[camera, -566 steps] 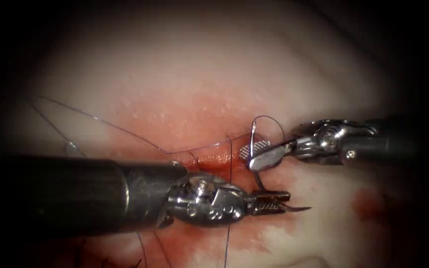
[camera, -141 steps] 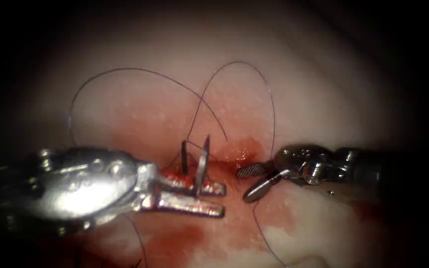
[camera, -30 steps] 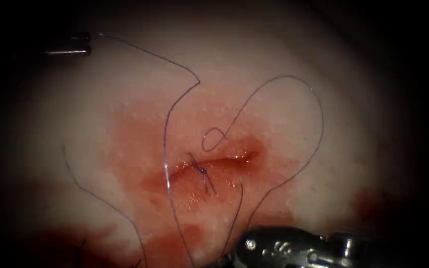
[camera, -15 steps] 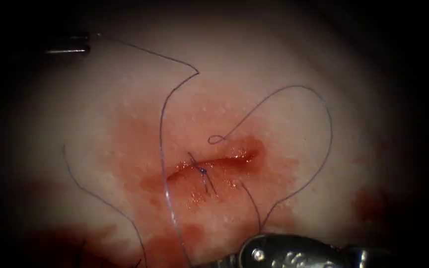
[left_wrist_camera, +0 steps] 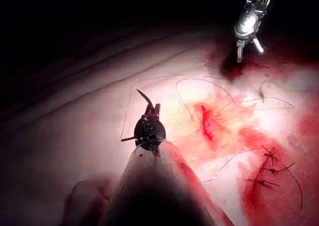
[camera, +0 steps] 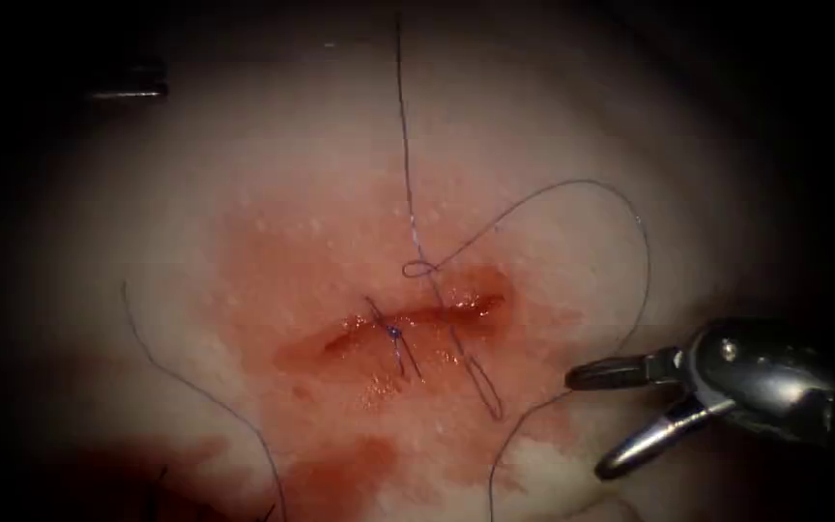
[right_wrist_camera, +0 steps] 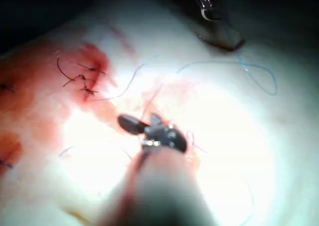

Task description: Wound Closure

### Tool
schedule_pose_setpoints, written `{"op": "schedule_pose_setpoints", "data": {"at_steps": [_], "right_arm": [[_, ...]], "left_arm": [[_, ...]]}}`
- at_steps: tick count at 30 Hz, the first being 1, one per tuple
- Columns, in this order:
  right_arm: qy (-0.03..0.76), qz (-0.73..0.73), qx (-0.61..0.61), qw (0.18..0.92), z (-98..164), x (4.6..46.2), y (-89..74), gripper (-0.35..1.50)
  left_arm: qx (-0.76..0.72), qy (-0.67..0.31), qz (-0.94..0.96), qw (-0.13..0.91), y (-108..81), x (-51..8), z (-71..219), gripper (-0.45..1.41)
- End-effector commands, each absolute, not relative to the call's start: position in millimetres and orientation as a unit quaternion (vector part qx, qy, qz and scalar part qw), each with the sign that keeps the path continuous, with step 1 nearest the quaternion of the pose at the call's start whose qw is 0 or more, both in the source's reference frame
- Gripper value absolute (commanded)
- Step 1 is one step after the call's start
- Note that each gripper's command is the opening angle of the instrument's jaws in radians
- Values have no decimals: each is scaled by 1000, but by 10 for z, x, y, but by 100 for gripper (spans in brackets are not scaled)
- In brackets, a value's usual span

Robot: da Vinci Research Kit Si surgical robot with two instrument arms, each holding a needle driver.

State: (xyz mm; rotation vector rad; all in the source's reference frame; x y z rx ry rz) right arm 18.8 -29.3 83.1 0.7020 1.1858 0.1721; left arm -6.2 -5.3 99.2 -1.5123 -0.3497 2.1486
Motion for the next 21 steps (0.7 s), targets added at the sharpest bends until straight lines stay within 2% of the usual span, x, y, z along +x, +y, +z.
{"op": "schedule_pose_setpoints", "data": {"at_steps": [1, 8, 21], "right_arm": [[548, 76, 316, 771, 850, 193, -289, 108], [541, 68, 296, 784, 906, 204, -304, 108], [533, 79, 258, 802, 965, 260, -320, 103]], "left_arm": [[-552, -125, 787, 244, -51, -66, 998, -45], [-548, -121, 790, 246, -47, -55, 1003, -45], [-542, -115, 793, 253, -40, -45, 1012, -45]]}}
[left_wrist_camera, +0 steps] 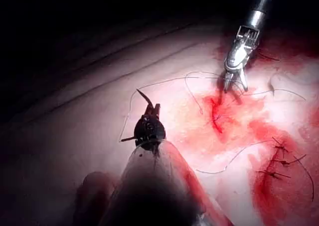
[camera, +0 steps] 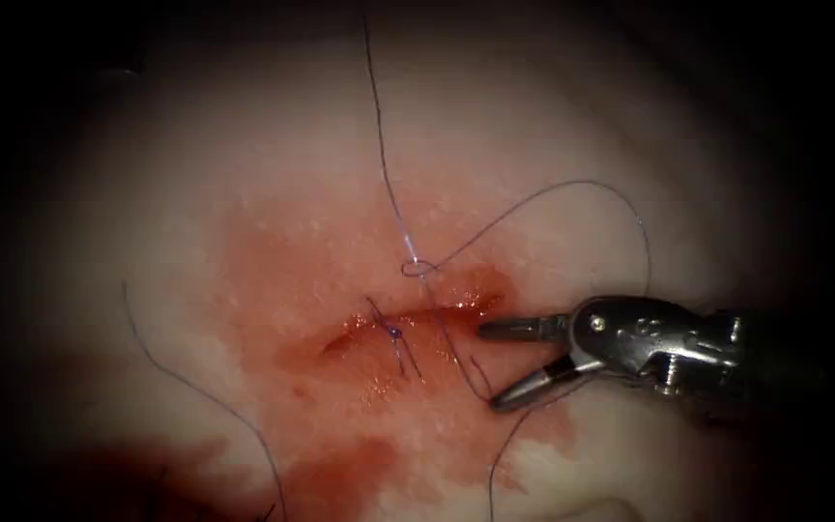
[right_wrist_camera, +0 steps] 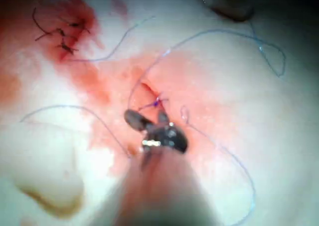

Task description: Wound Closure

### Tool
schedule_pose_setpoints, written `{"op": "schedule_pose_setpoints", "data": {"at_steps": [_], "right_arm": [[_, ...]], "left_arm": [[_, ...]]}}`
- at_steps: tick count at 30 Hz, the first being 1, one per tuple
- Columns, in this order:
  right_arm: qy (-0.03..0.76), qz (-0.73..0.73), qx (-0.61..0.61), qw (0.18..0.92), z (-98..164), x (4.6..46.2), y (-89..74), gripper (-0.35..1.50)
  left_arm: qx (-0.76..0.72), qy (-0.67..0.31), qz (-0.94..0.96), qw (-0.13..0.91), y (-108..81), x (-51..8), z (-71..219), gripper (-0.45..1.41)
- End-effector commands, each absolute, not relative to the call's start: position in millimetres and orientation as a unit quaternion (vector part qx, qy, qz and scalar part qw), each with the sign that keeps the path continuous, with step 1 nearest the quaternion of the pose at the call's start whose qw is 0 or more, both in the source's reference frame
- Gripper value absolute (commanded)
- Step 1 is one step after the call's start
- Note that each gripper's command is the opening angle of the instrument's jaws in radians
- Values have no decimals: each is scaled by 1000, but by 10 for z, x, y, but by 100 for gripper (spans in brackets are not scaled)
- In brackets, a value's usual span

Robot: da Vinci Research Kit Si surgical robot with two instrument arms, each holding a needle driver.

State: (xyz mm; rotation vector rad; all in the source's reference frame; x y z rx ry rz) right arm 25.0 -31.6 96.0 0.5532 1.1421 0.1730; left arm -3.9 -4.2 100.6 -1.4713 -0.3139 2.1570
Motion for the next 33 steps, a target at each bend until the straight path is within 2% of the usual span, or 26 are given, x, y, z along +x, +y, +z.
{"op": "schedule_pose_setpoints", "data": {"at_steps": [1, 6, 9, 13, 19, 20, 21, 22, 23, 33], "right_arm": [[533, 79, 257, 802, 967, 263, -323, 103], [525, 68, 252, 810, 969, 266, -333, 93], [525, 62, 255, 810, 967, 262, -333, 98], [527, 57, 258, 808, 961, 253, -333, 94], [525, 58, 253, 811, 970, 268, -339, 89], [524, 59, 250, 812, 972, 272, -340, 69], [524, 59, 249, 812, 974, 274, -341, 36], [524, 59, 249, 812, 975, 275, -342, -6], [524, 59, 249, 813, 976, 275, -342, -35], [493, 113, 294, 811, 934, 261, -344, -35]], "left_arm": [[-542, -115, 793, 253, -41, -45, 1012, -45], [-541, -112, 794, 255, -43, -50, 1013, -45], [-540, -111, 794, 256, -44, -52, 1014, -45], [-540, -111, 794, 256, -43, -51, 1014, -45], [-540, -111, 794, 255, -44, -52, 1015, -45], [-540, -111, 794, 255, -44, -52, 1015, -45], [-540, -111, 794, 255, -44, -52, 1015, -45], [-540, -111, 794, 255, -44, -52, 1015, -45], [-540, -111, 794, 255, -44, -52, 1015, -45], [-542, -113, 793, 256, -47, -58, 1018, -45]]}}
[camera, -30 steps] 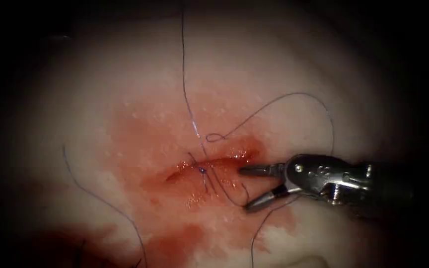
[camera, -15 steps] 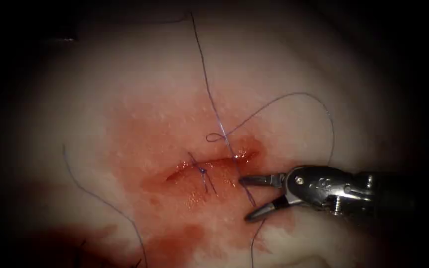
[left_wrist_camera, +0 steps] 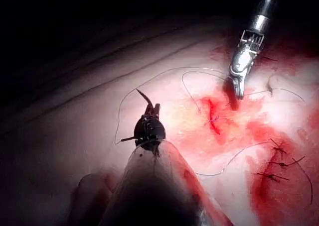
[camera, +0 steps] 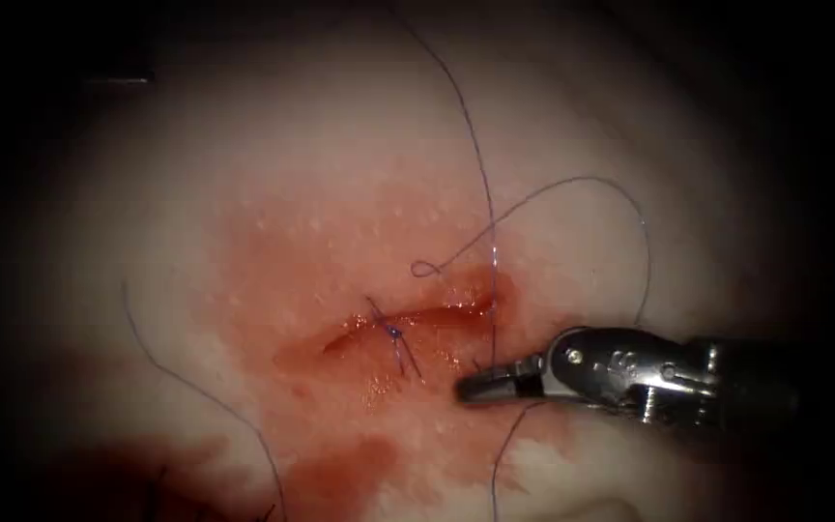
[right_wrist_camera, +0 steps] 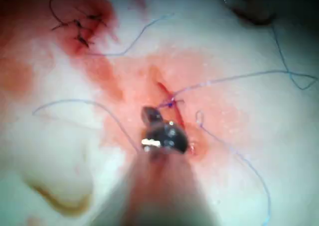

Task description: Wound Closure

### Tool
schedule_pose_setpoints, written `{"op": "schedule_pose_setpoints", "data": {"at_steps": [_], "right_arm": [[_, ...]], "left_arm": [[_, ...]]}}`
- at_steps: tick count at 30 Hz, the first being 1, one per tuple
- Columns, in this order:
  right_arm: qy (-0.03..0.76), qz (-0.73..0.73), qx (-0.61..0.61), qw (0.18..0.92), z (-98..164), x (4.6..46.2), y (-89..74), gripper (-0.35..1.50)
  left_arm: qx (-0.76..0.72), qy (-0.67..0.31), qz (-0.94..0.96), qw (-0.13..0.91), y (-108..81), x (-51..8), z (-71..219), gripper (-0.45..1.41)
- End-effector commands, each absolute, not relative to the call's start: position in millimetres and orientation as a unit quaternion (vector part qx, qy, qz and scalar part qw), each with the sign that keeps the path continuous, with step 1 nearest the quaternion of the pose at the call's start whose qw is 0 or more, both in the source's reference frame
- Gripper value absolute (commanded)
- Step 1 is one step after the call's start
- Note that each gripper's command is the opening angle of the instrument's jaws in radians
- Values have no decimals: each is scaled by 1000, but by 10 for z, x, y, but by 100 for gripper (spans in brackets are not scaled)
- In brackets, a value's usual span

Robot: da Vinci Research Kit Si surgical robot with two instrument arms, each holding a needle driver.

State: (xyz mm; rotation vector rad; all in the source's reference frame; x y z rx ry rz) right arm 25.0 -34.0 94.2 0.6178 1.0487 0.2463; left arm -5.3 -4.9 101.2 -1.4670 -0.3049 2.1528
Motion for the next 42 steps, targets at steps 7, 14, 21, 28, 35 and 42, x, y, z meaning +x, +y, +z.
{"op": "schedule_pose_setpoints", "data": {"at_steps": [7, 14, 21, 28, 35, 42], "right_arm": [[503, 79, 355, 784, 857, 291, -368, -35], [533, 41, 406, 741, 785, 309, -384, -35], [565, 5, 444, 695, 745, 313, -394, -35], [603, 28, 357, 713, 754, 298, -363, 135], [585, 64, 244, 771, 788, 230, -314, 146], [561, 40, 242, 791, 812, 196, -310, 145]], "left_arm": [[-543, -114, 791, 256, -50, -63, 1023, -45], [-542, -114, 792, 255, -50, -63, 1024, -45], [-543, -117, 791, 257, -51, -63, 1025, -45], [-542, -117, 792, 256, -51, -64, 1026, -45], [-538, -121, 795, 253, -58, -73, 1039, -45], [-538, -122, 796, 250, -61, -77, 1043, -45]]}}
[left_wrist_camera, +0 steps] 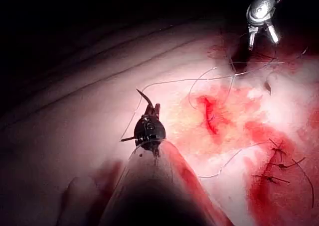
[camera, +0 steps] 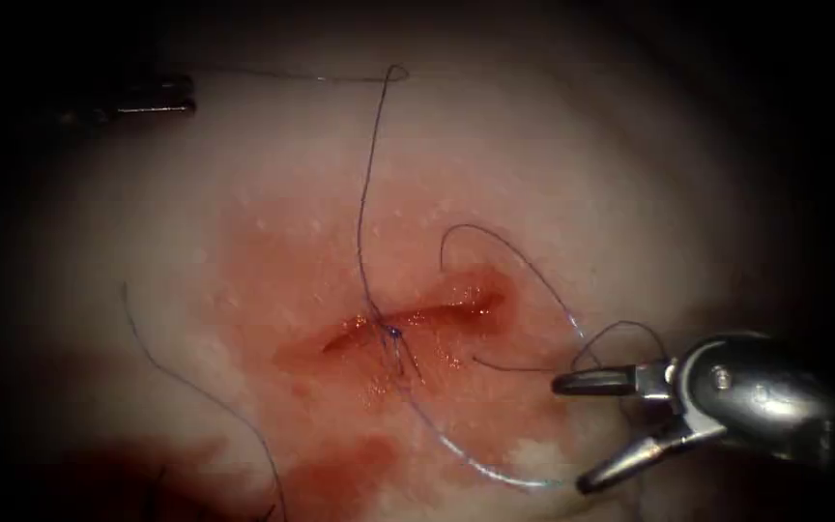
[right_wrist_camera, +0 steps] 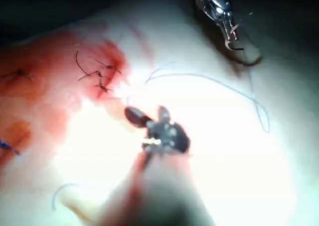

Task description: Wound Closure

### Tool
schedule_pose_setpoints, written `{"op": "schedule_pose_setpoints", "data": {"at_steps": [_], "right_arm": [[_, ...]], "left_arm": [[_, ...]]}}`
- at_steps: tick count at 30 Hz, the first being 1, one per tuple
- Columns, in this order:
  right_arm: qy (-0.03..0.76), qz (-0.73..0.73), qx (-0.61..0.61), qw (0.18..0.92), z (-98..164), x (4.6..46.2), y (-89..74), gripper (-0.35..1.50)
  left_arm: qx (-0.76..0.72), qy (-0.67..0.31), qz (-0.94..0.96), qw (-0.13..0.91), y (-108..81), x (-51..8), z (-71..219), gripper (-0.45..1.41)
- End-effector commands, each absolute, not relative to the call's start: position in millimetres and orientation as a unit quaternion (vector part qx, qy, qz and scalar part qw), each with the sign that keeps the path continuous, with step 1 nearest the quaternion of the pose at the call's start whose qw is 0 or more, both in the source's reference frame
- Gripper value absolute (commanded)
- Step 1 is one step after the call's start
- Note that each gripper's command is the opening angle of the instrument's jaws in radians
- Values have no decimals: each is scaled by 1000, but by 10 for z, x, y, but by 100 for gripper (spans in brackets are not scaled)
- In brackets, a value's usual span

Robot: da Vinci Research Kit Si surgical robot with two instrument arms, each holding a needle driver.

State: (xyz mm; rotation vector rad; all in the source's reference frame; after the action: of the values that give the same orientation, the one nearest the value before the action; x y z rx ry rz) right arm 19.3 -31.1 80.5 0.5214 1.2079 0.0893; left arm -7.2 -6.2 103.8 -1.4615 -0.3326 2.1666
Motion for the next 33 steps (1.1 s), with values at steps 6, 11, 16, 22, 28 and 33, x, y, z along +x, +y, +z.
{"op": "schedule_pose_setpoints", "data": {"at_steps": [6, 11, 16, 22, 28, 33], "right_arm": [[574, 39, 251, 779, 809, 192, -309, 145], [599, 45, 262, 755, 795, 178, -301, 145], [626, 49, 275, 728, 785, 153, -293, 143], [644, 51, 283, 709, 780, 130, -286, 141], [656, 48, 288, 696, 786, 118, -284, 133], [638, 56, 266, 721, 805, 151, -288, 130]], "left_arm": [[-539, -126, 795, 249, -58, -72, 1046, -45], [-537, -125, 796, 251, -53, -58, 1053, -45], [-529, -120, 800, 258, -42, -33, 1055, -45], [-522, -115, 802, 265, -39, -23, 1062, -45], [-522, -113, 803, 266, -40, -24, 1064, -45], [-521, -112, 803, 267, -41, -26, 1063, -45]]}}
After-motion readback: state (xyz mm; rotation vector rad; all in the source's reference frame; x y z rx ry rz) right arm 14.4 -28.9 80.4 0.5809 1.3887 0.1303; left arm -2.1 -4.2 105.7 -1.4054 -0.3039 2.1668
